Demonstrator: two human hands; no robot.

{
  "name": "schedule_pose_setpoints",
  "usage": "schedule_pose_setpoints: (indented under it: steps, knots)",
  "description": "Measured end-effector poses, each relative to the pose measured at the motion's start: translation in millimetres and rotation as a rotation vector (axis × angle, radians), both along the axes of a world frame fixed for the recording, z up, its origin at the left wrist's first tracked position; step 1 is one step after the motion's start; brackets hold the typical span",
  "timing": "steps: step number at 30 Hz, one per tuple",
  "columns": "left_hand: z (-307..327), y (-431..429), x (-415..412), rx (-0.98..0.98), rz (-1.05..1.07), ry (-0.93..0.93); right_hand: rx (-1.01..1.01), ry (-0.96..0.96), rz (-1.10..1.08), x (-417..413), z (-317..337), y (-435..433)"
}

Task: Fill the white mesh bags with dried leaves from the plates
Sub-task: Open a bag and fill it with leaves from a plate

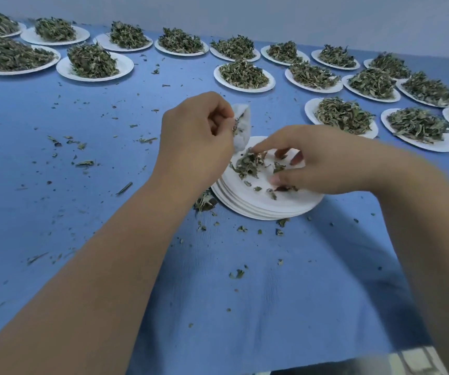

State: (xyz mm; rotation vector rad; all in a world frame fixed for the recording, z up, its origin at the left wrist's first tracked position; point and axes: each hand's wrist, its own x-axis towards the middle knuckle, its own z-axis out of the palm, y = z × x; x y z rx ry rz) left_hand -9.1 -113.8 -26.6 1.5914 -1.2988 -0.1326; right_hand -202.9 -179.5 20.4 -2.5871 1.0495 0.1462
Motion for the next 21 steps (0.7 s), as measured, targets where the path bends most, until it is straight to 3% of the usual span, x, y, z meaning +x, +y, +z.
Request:
schedule_pose_setpoints:
  steps: [5,10,12,17,21]
  knots:
    - [1.8,2.5,2.4,0.011,0.018,0.033,-0.063,-0.186,-0.028,5.5,0.5,3.0]
    - [3.1,2.6,4.9,0.033,0.022,0.066,0.007,0.069,0.112,17.0,4.8,12.8]
    - [2.9,2.6,5.5,0.041,0.03,0.068,-0.021,0.049,0.103,21.7,4.0,15.5]
    - [4.2,4.2,5.8,0.058,0.024,0.116,-0.043,-0.153,-0.002,22.5,0.3,15.0]
    - [5.8,5.8,6.6,0.05,-0.012,0.193,-0.04,-0.497,-0.148,26.6,9.2,9.4]
